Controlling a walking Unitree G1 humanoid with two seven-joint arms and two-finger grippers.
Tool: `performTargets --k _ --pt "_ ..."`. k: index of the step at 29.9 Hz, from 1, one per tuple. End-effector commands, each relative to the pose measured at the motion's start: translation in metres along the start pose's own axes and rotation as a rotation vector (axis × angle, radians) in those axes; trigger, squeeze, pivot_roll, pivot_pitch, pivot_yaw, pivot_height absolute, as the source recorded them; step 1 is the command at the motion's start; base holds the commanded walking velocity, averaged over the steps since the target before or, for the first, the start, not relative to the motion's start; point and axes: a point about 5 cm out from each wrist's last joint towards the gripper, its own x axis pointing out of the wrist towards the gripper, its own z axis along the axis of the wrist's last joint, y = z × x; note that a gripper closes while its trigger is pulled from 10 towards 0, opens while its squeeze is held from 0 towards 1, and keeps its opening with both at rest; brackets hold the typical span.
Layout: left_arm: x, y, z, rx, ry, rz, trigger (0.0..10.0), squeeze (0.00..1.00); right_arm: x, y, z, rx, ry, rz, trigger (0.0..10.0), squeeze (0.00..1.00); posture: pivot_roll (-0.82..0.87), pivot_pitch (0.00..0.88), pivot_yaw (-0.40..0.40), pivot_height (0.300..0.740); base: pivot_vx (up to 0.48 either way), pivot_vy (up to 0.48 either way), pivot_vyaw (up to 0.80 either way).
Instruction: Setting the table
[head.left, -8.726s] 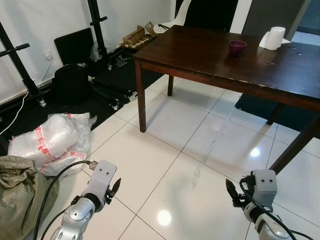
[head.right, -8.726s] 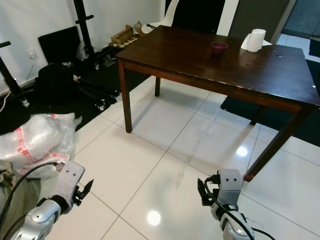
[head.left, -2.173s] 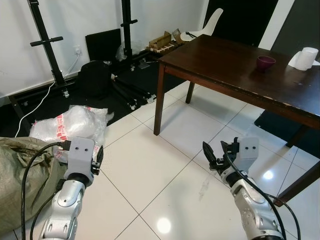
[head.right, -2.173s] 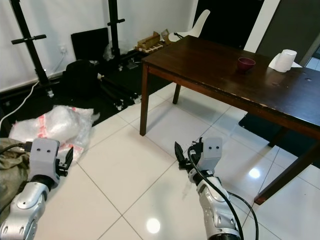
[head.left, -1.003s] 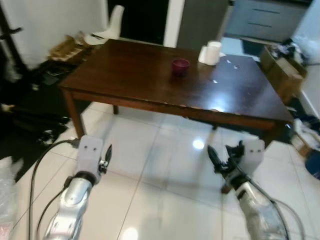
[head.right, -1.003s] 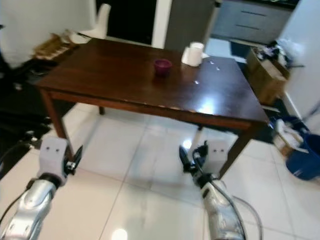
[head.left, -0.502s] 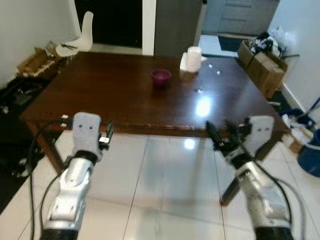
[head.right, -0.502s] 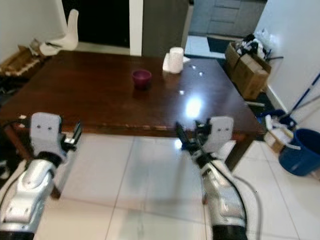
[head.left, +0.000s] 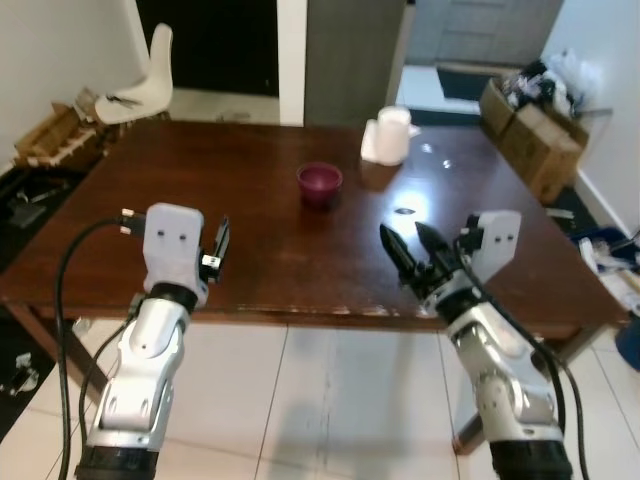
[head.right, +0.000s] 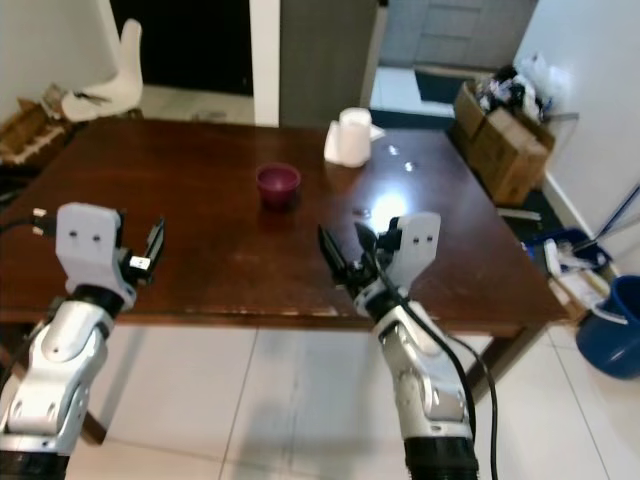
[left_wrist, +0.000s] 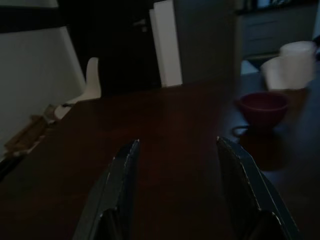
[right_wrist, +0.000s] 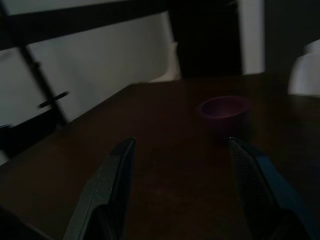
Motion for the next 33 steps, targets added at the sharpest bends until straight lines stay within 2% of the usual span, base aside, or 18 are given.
performTargets --k 1,25,30,33 --pt "0.000 -0.004 -0.003 -0.002 0.018 -0.015 10.0 0.00 -0.005 -0.004 -0.003 0.012 0.024 -0.011 10.0 0.00 0.00 0.000 0.054 0.740 0.480 0.000 0.00" --pt "-0.001 -0.013 -0.004 -0.007 0.033 -0.051 10.0 0.00 -0.006 -0.010 -0.008 0.001 0.073 -0.018 10.0 0.00 -0.01 0.000 0.056 0.740 0.480 0.000 0.00" --pt "-0.002 -0.014 -0.005 -0.001 0.047 -0.068 10.0 0.00 -0.006 -0.016 -0.009 -0.052 0.115 -0.016 10.0 0.00 -0.01 0.000 0.053 0.740 0.469 0.000 0.00" --pt "-0.004 -0.015 -0.007 0.005 0.069 -0.092 10.0 0.00 -0.007 -0.020 -0.011 -0.086 0.155 -0.019 10.0 0.00 -0.01 0.000 0.052 0.740 0.000 0.000 0.00"
